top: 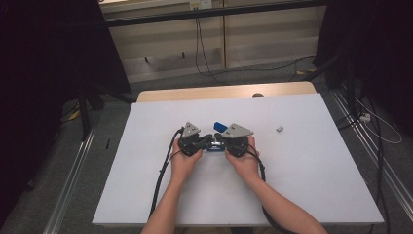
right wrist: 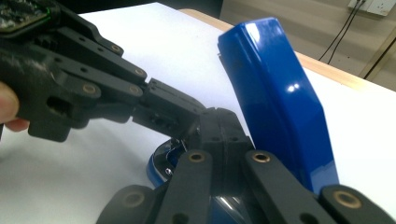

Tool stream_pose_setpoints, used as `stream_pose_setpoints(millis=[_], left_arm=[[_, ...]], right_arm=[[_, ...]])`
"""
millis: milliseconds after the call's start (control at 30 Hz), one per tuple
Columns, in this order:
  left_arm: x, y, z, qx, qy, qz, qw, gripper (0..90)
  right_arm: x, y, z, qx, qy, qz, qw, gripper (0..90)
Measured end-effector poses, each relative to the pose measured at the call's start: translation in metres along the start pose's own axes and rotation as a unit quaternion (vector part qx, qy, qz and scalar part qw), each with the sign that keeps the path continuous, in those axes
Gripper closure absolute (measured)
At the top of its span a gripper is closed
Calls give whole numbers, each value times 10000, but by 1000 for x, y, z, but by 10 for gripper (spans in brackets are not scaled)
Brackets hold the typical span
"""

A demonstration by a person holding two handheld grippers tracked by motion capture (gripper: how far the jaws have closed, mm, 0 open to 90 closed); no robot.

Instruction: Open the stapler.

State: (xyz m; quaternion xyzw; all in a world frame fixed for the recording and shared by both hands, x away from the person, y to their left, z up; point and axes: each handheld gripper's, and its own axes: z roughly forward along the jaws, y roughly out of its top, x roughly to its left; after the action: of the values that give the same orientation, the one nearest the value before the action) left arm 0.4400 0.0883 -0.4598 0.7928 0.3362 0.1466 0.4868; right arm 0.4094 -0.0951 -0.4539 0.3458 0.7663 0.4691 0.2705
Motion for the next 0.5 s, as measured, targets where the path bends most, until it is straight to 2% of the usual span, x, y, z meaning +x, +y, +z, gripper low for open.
stream_pose_setpoints(millis=[100, 167, 300, 433, 500], left_arm=[[-3, 0, 3, 21, -36, 155, 9999, 900], [-4, 0, 4, 25, 6, 217, 9998, 900], [-3, 0, 4, 5, -32, 113, 9999, 900], [-3, 0, 4, 4, -34, 86, 10000, 900], [-3, 0, 4, 22, -15, 146, 9999, 900]], right_arm=[[1, 2, 0, -34, -9, 108, 9999, 900], [1, 6, -2, -23, -110, -25, 9999, 900], [-1, 11, -3, -26, -175, -2, 9998, 900], [-2, 13, -8, -39, -394, 61, 9992, 900], [-2, 15, -10, -41, -498, -20, 9988, 900]])
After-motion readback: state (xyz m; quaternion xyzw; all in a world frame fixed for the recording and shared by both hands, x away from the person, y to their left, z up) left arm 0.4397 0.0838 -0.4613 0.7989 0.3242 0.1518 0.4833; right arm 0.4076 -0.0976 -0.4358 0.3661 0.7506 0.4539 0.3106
